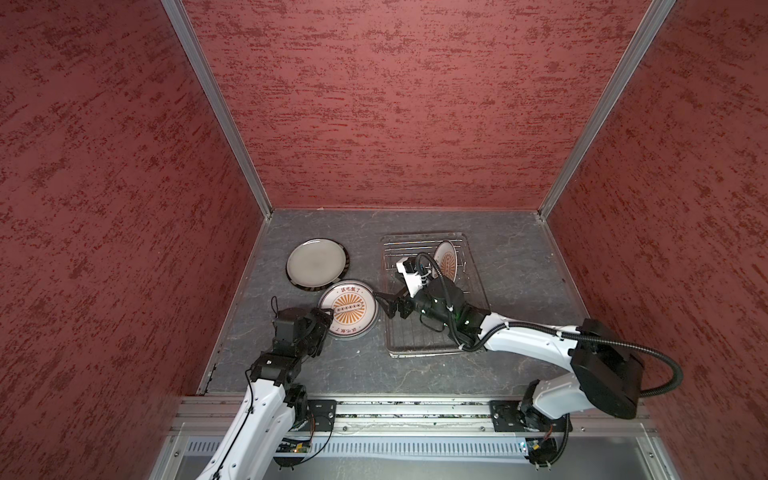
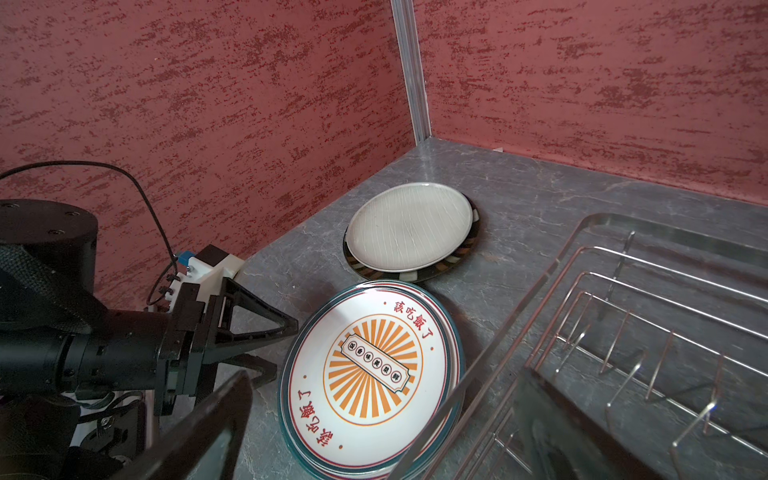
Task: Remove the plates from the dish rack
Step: 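Open the left gripper off the plate while the right moves to the rack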
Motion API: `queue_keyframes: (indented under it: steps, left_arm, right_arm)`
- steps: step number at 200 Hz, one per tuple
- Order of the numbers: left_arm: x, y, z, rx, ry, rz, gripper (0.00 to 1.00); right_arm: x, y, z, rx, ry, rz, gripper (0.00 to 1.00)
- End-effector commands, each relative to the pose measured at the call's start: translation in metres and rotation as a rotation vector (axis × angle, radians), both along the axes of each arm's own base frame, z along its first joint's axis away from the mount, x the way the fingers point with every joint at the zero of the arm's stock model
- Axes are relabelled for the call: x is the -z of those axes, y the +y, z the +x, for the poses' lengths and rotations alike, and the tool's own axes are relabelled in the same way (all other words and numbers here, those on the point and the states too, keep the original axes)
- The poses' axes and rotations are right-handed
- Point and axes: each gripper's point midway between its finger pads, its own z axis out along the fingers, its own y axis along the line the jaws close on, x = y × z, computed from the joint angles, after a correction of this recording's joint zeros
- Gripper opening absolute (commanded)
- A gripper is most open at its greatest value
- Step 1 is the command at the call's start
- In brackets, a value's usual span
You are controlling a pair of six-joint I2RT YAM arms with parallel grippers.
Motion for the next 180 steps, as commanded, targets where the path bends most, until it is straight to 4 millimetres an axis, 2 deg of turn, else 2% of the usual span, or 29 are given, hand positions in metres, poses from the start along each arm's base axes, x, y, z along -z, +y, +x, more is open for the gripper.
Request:
queue_keyframes:
  steps: [1,24,47,71,91,111,142,180]
  left_arm:
    - [-0.016,0.007,0.004,-0.019,-0.046,0.032,0.86]
    - [-0.039,0.008,0.012,-0.018,-0.155,0.038,1.00]
    - [-0.066,-0.002,0.022,0.036,-0.325,0.019,0.99]
    - [-0.119,-0.036,0.023,0.262,-0.651,0.026,0.99]
    - [-0.155,-0.059,0.011,0.378,-0.878,0.010,0.99]
    - [-0.168,-0.073,0.003,0.433,-0.940,0.048,0.99]
    - [-0.184,-0.100,-0.008,0.527,-1.038,0.064,0.99]
    - [-0.205,-0.141,-0.025,0.707,-1.159,0.056,0.99]
  right_arm:
    - [-0.033,-0.007,0.001,0.039,-0.071,0.047,0.99]
    - [-0.039,-0.027,0.008,0.137,-0.087,0.047,0.99]
    - [-0.049,-0.056,0.015,0.274,-0.104,0.056,0.99]
    - [-0.057,-0.088,0.023,0.423,-0.110,0.024,0.99]
    - [-0.048,-0.113,0.035,0.542,-0.079,-0.118,0.99]
    - [-0.046,-0.135,0.043,0.607,-0.086,-0.187,0.99]
    - [-0.053,-0.171,0.058,0.669,-0.042,-0.144,0.99]
    - [-0.042,-0.206,0.084,0.748,0.063,-0.136,0.99]
